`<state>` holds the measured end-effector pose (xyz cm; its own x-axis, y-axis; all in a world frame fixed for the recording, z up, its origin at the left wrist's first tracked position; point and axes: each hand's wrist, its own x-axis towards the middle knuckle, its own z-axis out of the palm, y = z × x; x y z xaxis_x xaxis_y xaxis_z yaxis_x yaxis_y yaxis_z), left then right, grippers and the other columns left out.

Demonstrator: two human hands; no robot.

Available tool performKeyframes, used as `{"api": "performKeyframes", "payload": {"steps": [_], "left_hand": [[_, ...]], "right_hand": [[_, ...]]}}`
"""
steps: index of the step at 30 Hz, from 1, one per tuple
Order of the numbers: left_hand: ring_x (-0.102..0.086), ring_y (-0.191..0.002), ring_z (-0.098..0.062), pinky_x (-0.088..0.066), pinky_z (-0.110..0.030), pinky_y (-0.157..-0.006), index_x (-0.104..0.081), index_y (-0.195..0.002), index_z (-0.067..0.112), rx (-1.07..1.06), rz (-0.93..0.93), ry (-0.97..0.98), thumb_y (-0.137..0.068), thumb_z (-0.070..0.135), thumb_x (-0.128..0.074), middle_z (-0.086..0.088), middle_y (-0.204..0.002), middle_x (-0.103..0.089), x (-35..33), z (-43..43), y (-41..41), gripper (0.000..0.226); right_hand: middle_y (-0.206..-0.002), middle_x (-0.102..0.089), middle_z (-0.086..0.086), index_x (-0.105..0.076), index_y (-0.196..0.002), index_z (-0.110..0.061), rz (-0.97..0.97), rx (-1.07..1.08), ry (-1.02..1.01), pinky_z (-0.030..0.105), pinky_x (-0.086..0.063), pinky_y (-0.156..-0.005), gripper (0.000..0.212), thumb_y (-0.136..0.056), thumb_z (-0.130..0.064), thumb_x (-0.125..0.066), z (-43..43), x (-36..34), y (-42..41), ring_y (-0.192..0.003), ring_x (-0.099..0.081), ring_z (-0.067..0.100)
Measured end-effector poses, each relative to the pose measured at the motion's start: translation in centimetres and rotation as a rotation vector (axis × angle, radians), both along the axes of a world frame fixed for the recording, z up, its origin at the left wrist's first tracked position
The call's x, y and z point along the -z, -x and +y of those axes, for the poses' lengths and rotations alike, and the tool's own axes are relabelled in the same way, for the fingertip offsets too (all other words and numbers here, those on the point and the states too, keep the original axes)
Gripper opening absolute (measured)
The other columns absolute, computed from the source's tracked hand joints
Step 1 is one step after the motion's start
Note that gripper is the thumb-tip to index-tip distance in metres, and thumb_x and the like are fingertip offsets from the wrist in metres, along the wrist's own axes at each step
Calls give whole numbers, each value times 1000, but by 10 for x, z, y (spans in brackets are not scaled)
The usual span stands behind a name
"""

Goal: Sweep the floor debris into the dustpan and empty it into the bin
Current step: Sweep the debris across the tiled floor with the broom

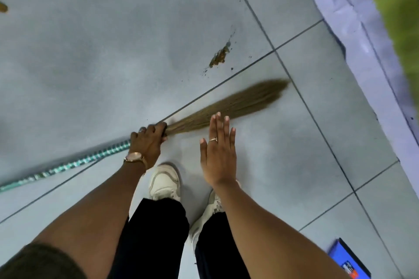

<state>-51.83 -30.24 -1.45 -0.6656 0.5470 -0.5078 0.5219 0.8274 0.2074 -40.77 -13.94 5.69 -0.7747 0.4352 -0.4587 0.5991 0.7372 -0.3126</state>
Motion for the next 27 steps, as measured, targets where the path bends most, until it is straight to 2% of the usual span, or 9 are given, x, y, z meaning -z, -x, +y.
{"api": "performKeyframes", "payload": {"steps": [4, 8, 17, 27], "left_hand": [[-56, -99, -38, -40, -47, -83, -48, -129, 17, 16, 39, 74, -96, 26, -43, -20, -108, -60, 20, -22, 22, 35], [-54, -99, -42, -39, -50, -84, -45, -130, 17, 2, 90, 45, -96, 26, -42, -25, -107, -57, 33, -18, 60, 35], [-52, -99, -46, -36, -53, -89, -42, -121, 14, 10, 142, -74, -95, 23, -38, -29, -103, -55, 59, 71, 128, 27], [-52, -102, -44, -36, -54, -91, -41, -120, 13, -228, 145, -72, -97, 25, -33, -29, -107, -55, 60, 105, 143, 28]], "right_hand": [[-163, -3, 11, -6, -153, -5, -1, -14, 29, 45, -3, -125, 60, -102, -30, -28, -8, 30, 9, -151, 2, 27], [-163, -7, 12, -10, -152, -4, 62, 14, 37, 46, -6, -125, 60, -102, -30, -30, -11, 50, 31, -151, -1, 28], [-162, -11, 12, -13, -152, -5, 200, 11, 20, 44, -6, -125, 58, -103, -29, -31, -2, 73, 72, -151, -4, 27], [-162, -11, 11, -13, -152, -5, 175, 14, -18, 45, -6, -125, 58, -103, -30, -29, 22, 81, 72, -151, -4, 27]]}}
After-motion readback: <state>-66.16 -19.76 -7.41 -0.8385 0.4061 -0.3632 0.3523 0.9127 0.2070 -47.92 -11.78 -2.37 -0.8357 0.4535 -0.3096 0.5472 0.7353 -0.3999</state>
